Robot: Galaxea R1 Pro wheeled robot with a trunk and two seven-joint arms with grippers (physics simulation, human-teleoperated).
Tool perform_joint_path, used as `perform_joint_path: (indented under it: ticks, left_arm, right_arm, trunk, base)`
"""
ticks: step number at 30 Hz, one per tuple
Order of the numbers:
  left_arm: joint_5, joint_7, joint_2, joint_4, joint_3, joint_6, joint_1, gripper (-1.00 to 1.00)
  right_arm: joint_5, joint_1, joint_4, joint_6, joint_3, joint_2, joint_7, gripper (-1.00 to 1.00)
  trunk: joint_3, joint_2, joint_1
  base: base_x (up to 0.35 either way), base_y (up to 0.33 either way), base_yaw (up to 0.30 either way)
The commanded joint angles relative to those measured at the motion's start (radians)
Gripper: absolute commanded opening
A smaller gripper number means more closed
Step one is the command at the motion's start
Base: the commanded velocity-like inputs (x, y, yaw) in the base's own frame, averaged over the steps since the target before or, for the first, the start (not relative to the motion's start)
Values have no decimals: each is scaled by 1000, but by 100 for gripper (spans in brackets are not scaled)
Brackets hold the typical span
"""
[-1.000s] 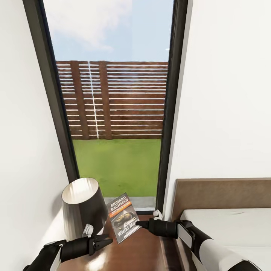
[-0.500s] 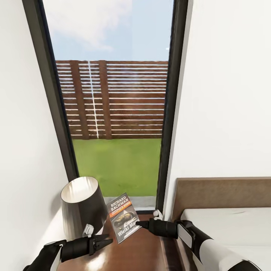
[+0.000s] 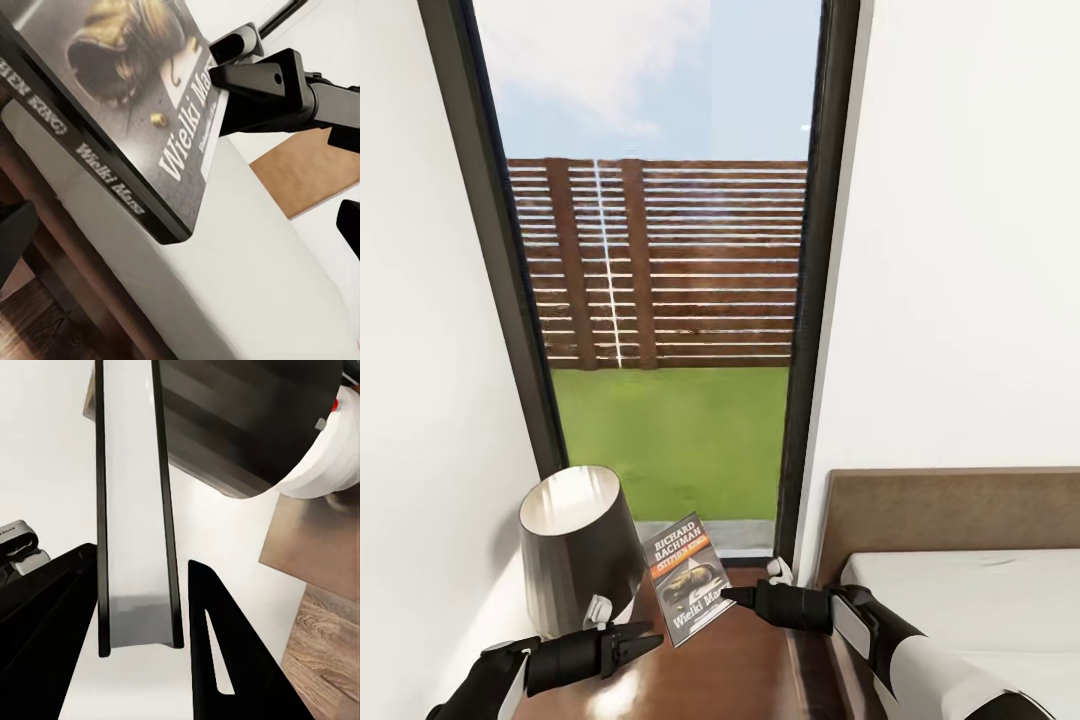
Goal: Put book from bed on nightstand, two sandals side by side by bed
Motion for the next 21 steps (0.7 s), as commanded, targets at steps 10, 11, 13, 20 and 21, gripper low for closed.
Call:
perform_joint_path:
  ticks: [10,11,13,20,21]
  left_arm:
    - [-10,-8,-1,0,8,25,-1,100]
    - [-10,-8,-1,0,8,27,-1,100]
    - [-10,-8,-1,0,8,29,-1,100]
    - [-11,-7,-1,-1,8,32,-1,100]
    - [-11,-7,-1,-1,8,32,-1,100]
  right_arm:
    - [-7,-1,1,8,2,0,0,-100]
    - [-7,-1,1,8,2,0,0,-100]
    - [-7,-1,1,8,2,0,0,-100]
    - [-8,-1,1,8,2,0,0,-100]
    - [-8,-1,1,8,2,0,0,-100]
  trunk:
    - [-33,-71,39]
    - [-36,-78,42]
    - [-42,-92,50]
    - [-64,-141,77]
    - [-67,-148,81]
  base:
    - [0,0,0]
    - [0,0,0]
    - [0,0,0]
    - [0,0,0]
    - [0,0,0]
